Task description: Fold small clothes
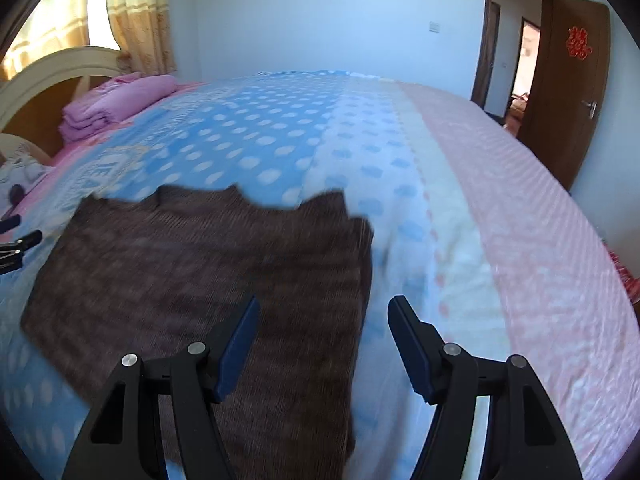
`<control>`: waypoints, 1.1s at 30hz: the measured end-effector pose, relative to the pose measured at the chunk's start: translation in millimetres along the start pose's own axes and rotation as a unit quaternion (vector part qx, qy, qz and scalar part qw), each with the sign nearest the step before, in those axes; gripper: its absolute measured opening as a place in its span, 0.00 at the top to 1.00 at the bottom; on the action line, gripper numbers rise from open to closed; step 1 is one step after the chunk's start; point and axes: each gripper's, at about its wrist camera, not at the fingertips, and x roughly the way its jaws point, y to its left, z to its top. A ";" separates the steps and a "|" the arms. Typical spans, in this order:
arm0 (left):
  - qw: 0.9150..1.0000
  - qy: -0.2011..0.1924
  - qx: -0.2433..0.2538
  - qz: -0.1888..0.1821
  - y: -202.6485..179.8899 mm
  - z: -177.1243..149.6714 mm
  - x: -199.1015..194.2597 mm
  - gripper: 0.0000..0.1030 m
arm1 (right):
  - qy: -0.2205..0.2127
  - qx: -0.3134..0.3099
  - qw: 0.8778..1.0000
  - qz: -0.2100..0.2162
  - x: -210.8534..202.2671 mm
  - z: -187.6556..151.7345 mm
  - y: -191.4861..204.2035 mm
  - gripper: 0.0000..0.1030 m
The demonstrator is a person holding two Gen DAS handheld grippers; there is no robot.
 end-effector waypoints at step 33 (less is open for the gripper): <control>0.979 0.016 -0.102 -0.177 -7.9 -81.8 -22.4 0.94 | -0.003 0.055 0.997 0.048 -21.0 -97.3 -6.4 0.93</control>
